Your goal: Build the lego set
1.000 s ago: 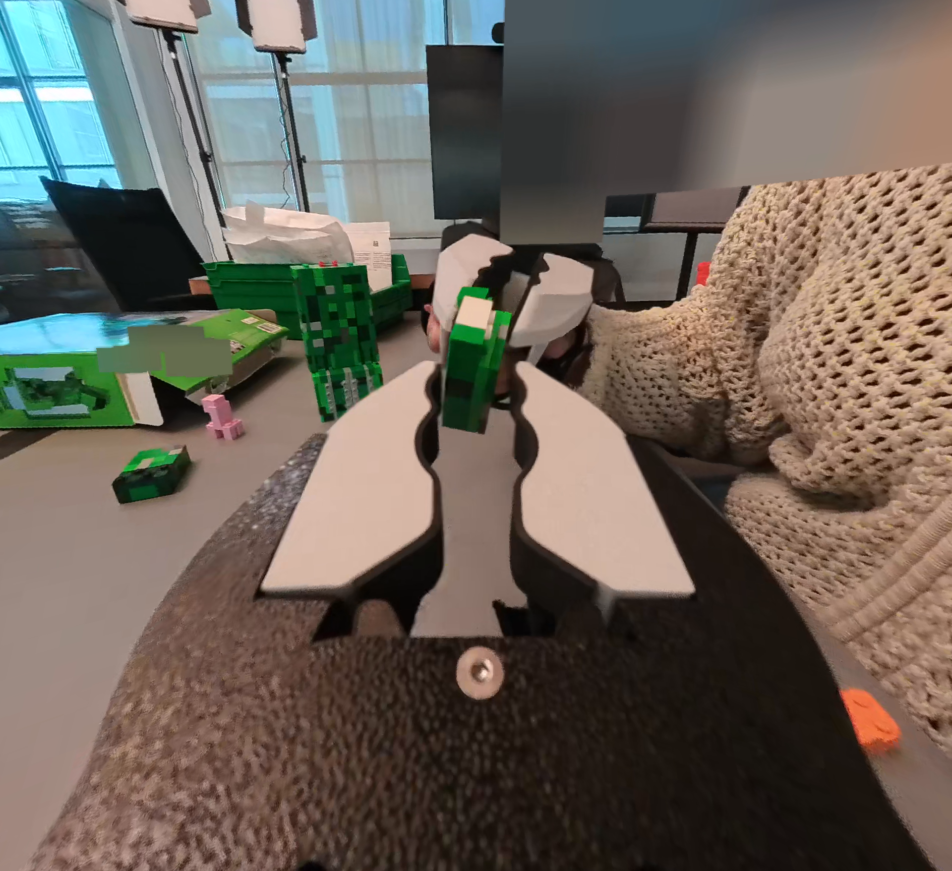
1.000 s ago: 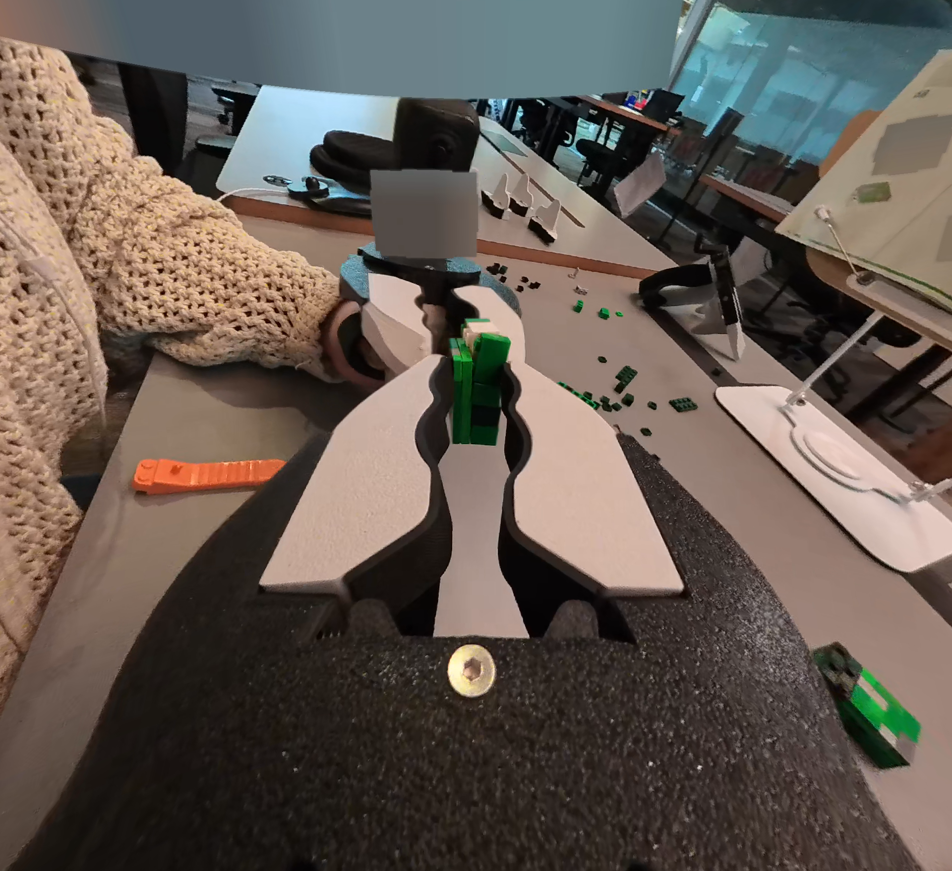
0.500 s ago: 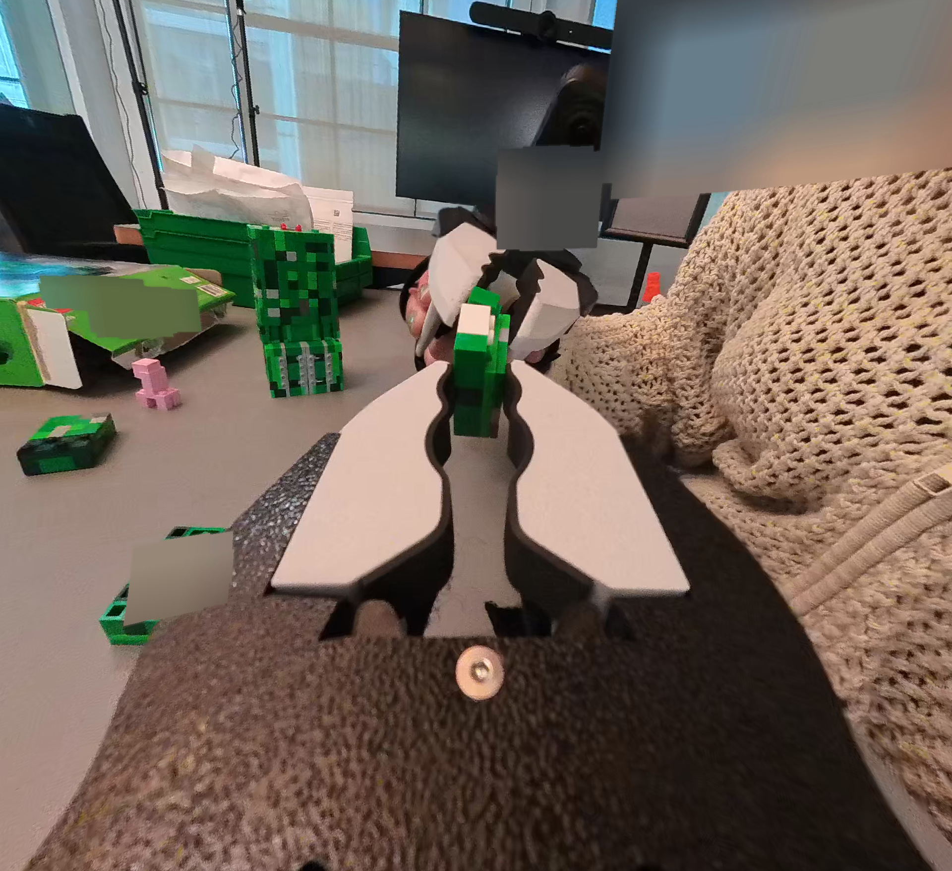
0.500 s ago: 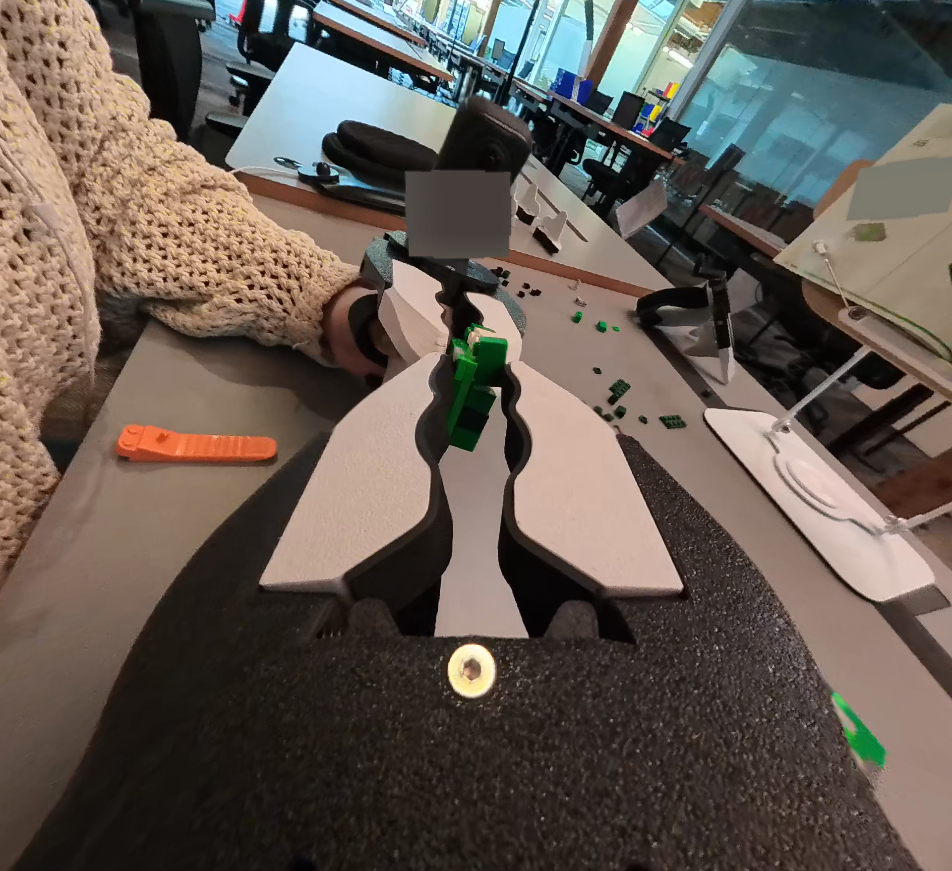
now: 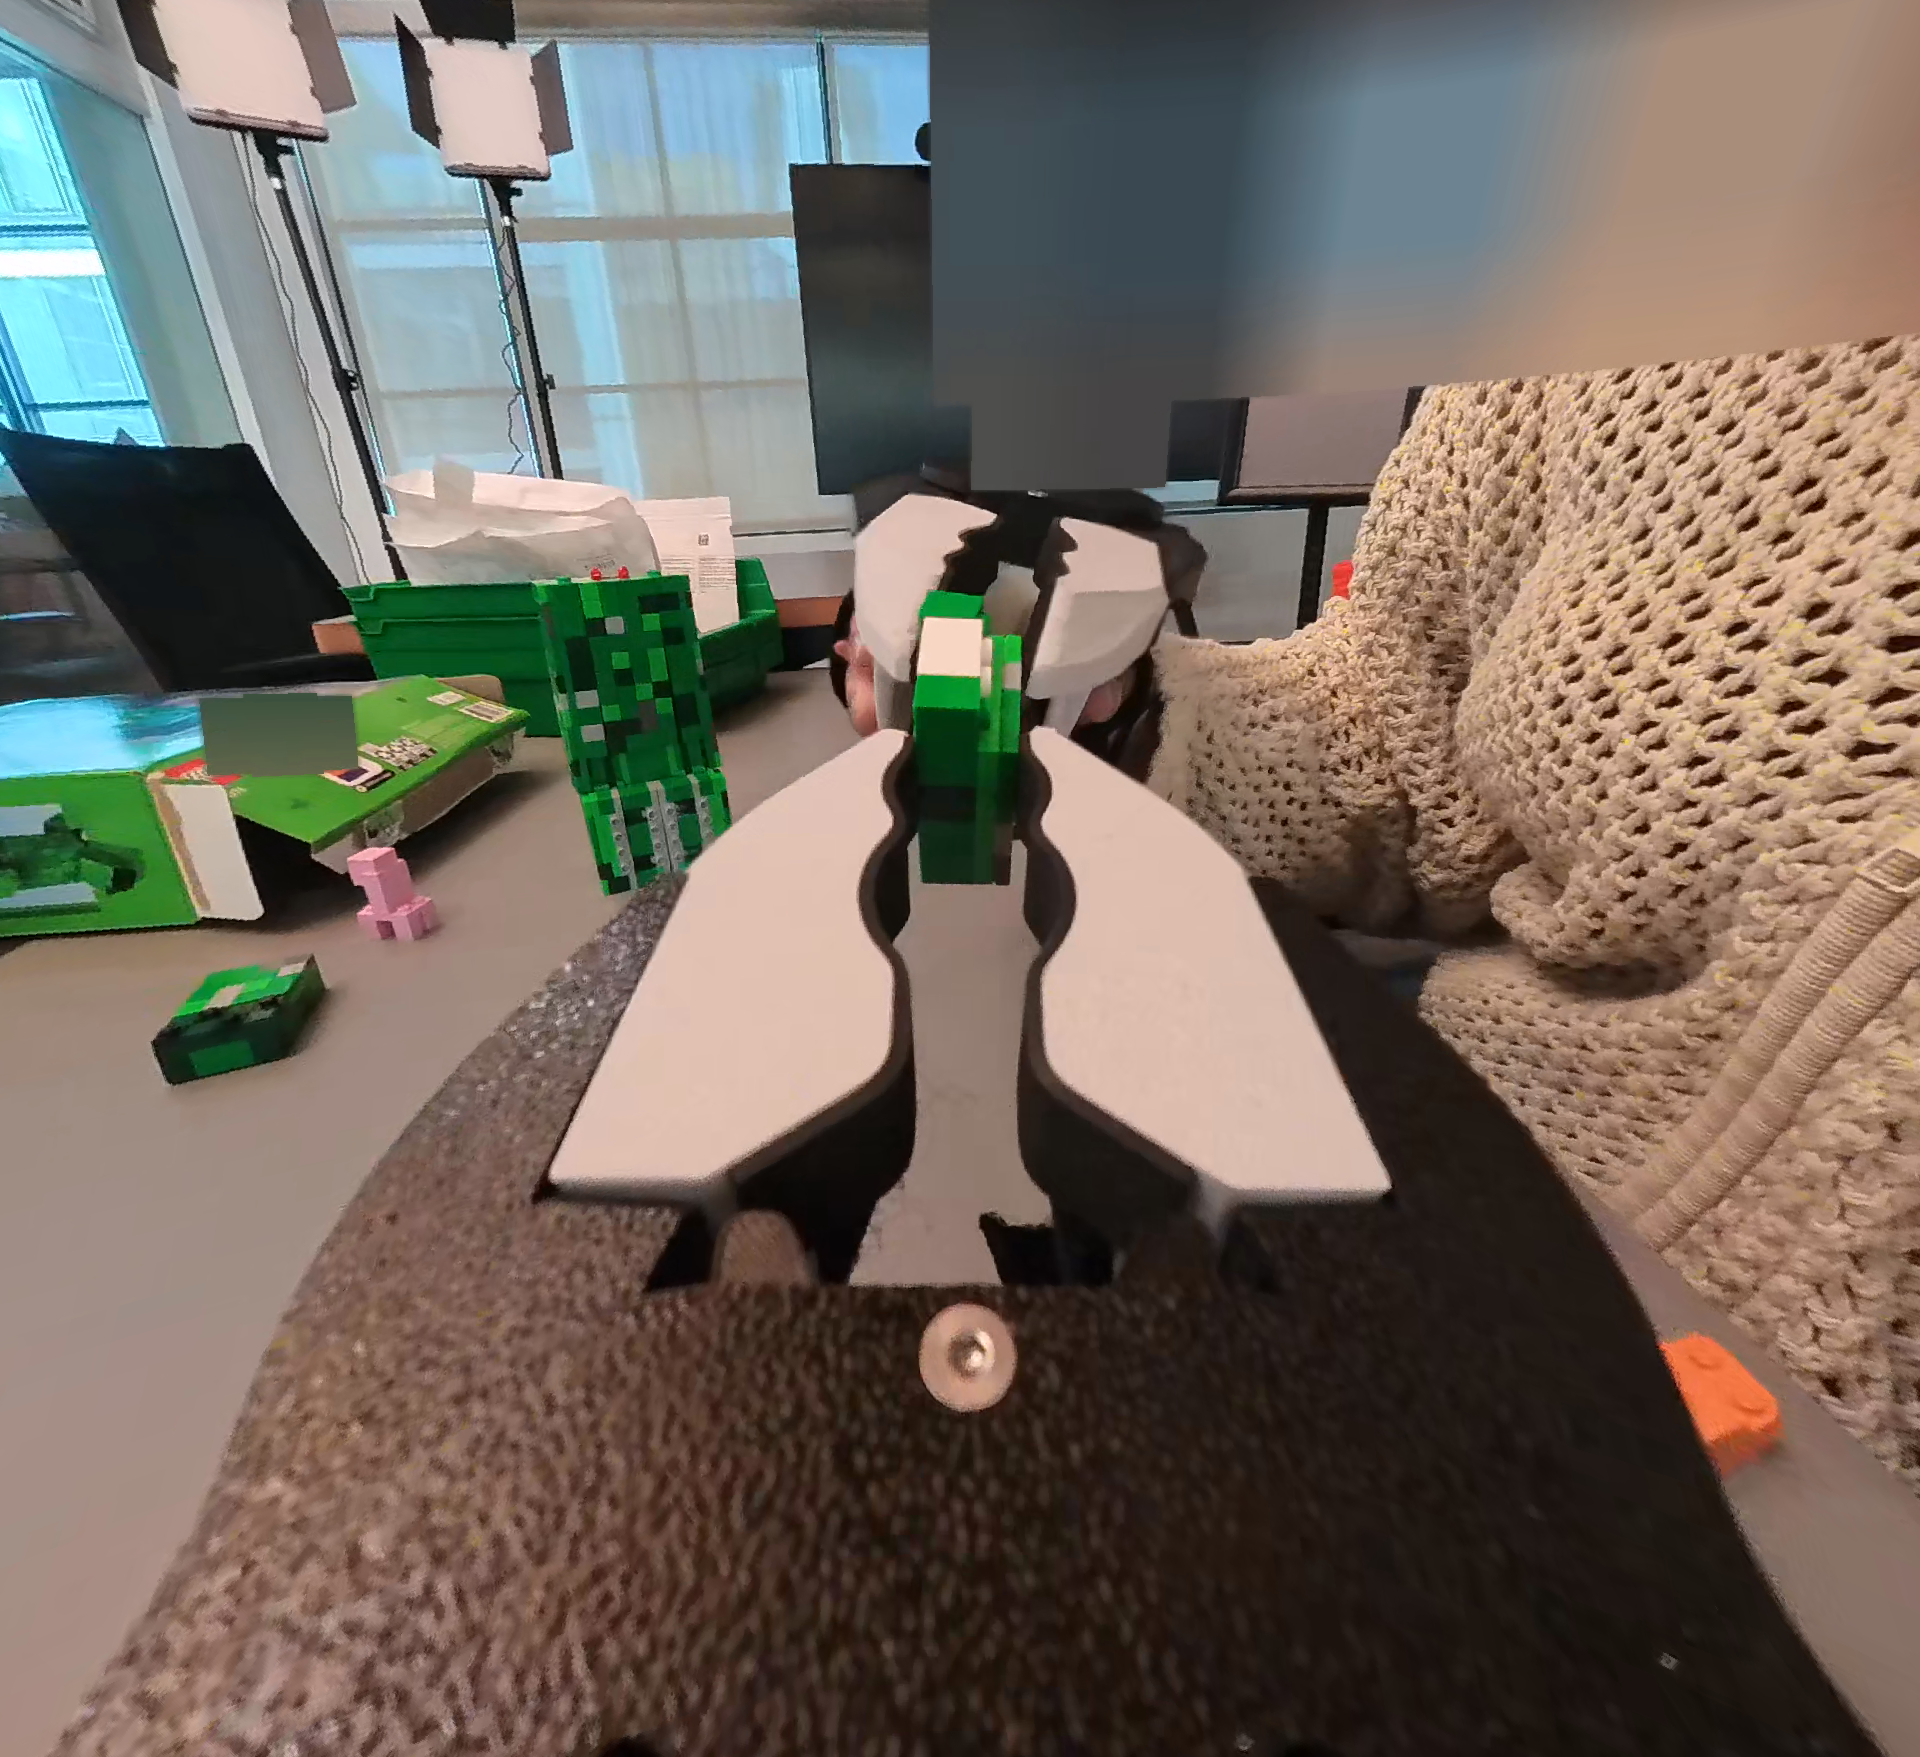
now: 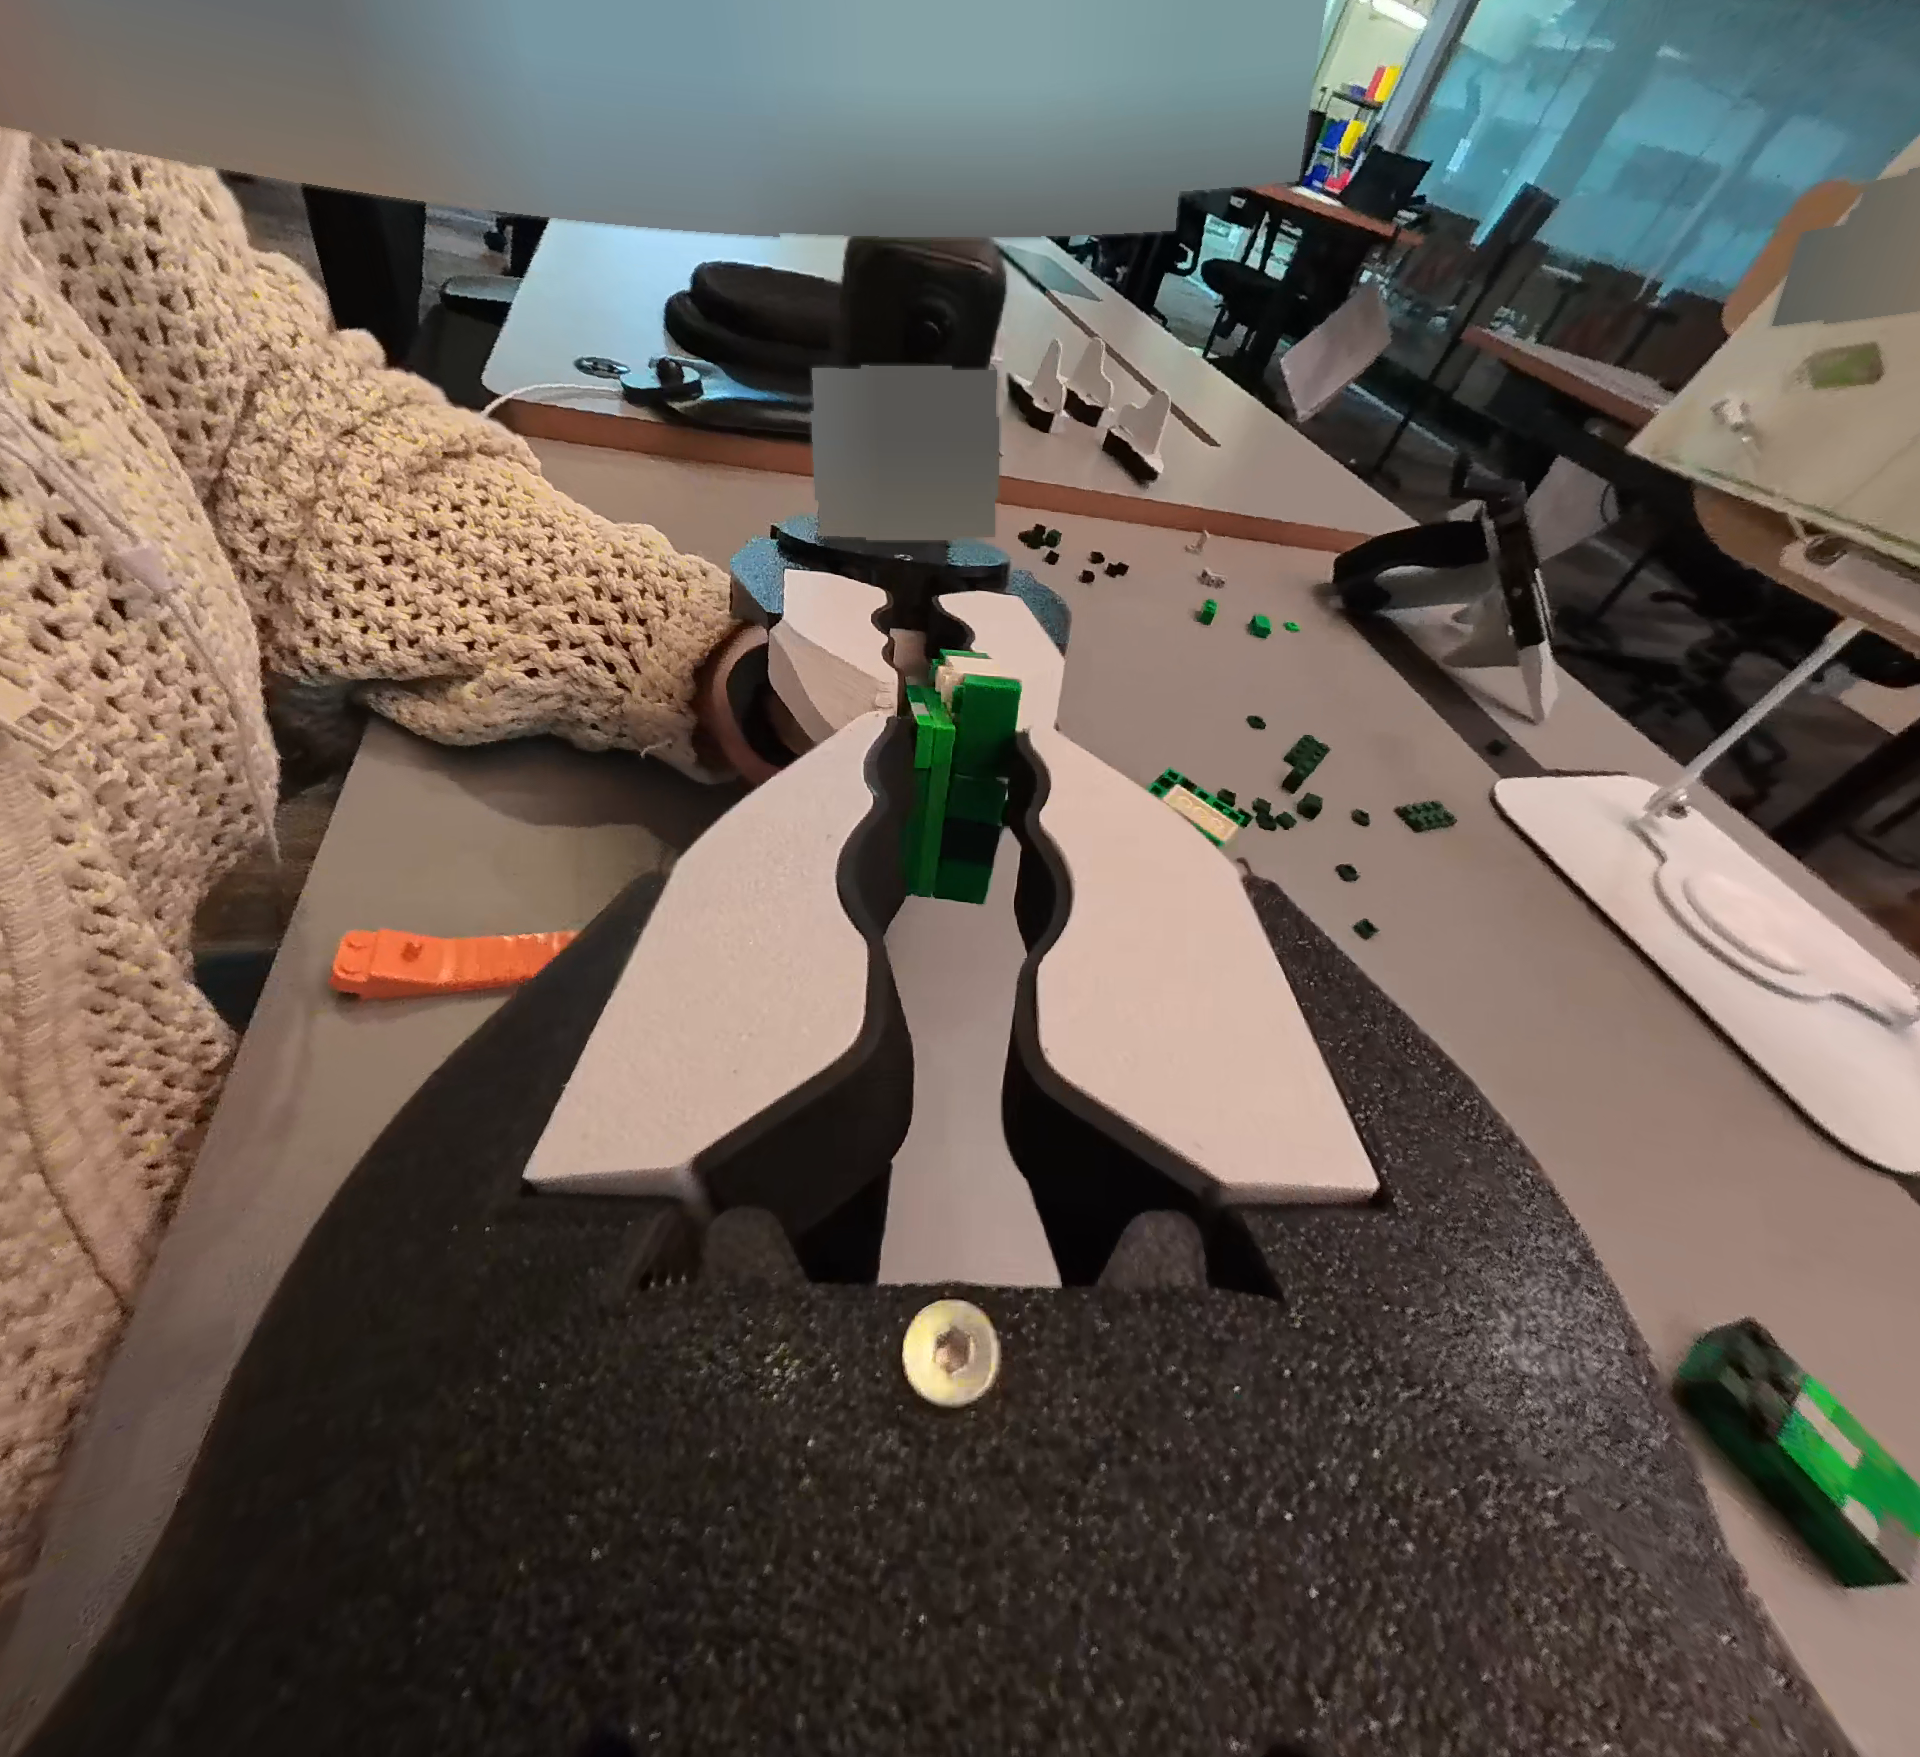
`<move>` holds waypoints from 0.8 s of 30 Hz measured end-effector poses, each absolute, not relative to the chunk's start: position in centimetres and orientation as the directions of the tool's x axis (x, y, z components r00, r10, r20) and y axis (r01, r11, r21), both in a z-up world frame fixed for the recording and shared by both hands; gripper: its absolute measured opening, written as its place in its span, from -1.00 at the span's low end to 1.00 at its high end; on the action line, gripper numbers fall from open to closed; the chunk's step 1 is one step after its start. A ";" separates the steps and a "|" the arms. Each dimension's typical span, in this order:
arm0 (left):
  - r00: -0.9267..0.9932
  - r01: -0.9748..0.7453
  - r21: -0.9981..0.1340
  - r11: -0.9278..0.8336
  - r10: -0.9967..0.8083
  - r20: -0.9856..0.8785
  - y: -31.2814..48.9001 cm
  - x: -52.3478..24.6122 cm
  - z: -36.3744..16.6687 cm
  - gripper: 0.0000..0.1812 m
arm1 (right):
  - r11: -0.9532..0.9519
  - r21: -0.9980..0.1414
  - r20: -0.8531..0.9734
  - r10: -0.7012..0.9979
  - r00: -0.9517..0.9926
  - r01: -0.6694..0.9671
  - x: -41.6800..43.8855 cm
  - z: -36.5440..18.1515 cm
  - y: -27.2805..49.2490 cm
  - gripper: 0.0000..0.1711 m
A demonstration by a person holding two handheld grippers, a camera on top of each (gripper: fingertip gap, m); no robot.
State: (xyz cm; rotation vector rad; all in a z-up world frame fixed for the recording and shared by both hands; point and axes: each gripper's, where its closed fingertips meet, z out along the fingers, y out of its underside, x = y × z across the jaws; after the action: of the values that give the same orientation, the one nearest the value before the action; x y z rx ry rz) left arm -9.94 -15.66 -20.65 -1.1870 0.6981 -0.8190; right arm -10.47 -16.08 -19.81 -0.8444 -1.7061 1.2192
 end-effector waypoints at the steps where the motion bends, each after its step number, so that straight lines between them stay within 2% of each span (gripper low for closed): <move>1: 0.533 0.177 -0.971 0.160 -0.845 -0.042 -15.6 -9.9 -20.7 -0.82 | 0.301 -0.952 0.256 0.876 -0.409 0.048 -10.4 -19.9 -16.1 -0.80; 14: 0.517 0.190 -0.968 0.164 -0.855 -0.044 -15.9 -9.7 -20.5 -0.82 | 0.262 -0.965 0.229 0.880 -0.415 0.023 -10.3 -19.4 -16.3 -0.74; 24: 0.523 0.177 -0.969 0.174 -0.850 -0.057 -16.0 -9.8 -20.6 -0.82 | 0.258 -0.965 0.213 0.872 -0.441 0.044 -10.2 -19.6 -16.6 -0.79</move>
State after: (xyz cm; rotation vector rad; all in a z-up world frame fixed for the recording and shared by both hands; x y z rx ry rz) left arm -9.84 -15.98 -20.61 -1.1745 0.7138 -0.8229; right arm -10.22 -16.55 -19.59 -0.8481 -1.7154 1.2797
